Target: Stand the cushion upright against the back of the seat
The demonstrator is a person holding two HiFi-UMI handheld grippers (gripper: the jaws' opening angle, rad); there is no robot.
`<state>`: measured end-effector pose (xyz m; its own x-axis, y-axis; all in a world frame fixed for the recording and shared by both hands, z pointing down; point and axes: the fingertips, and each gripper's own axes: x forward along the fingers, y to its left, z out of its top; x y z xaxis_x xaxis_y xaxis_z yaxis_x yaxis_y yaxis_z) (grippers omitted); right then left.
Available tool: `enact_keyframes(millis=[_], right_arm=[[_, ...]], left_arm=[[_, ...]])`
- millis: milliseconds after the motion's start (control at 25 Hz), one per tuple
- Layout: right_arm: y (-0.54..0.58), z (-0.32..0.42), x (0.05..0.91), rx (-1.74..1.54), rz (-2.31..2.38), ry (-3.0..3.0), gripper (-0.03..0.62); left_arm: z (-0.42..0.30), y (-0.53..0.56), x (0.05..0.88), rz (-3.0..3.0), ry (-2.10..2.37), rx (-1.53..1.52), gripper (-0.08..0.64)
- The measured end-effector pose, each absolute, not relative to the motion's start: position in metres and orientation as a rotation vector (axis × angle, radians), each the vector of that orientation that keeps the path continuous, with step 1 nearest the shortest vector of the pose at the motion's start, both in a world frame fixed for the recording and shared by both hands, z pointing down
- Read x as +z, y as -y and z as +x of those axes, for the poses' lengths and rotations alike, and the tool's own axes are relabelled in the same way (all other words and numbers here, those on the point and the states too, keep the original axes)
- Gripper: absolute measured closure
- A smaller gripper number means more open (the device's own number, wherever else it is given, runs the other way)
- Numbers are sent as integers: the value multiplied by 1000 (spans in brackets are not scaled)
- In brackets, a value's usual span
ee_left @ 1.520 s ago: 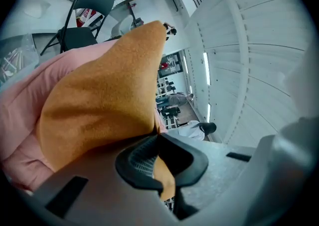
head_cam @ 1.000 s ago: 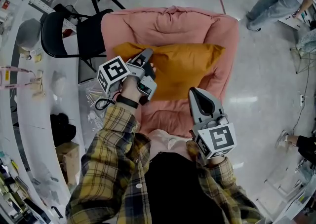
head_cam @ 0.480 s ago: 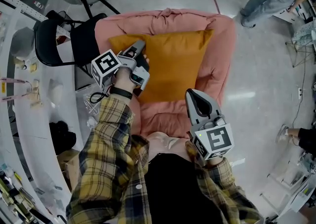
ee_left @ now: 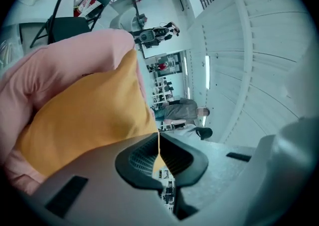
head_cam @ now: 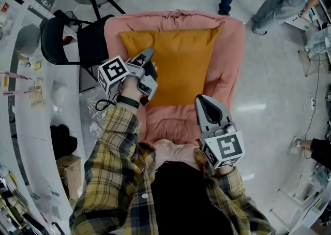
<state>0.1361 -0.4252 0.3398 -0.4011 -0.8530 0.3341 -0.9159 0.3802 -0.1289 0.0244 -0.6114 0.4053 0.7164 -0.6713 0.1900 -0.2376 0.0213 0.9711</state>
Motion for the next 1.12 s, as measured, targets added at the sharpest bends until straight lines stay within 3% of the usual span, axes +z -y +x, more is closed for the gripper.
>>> enact_keyframes(millis=[640, 1120], right_arm=[[283, 158, 288, 268, 1515, 2512, 574], [170, 142, 281, 252, 1433, 2588, 574]], left_arm=[[71, 384, 294, 1983, 738, -378, 555], [61, 215, 271, 2314, 943, -215, 555]])
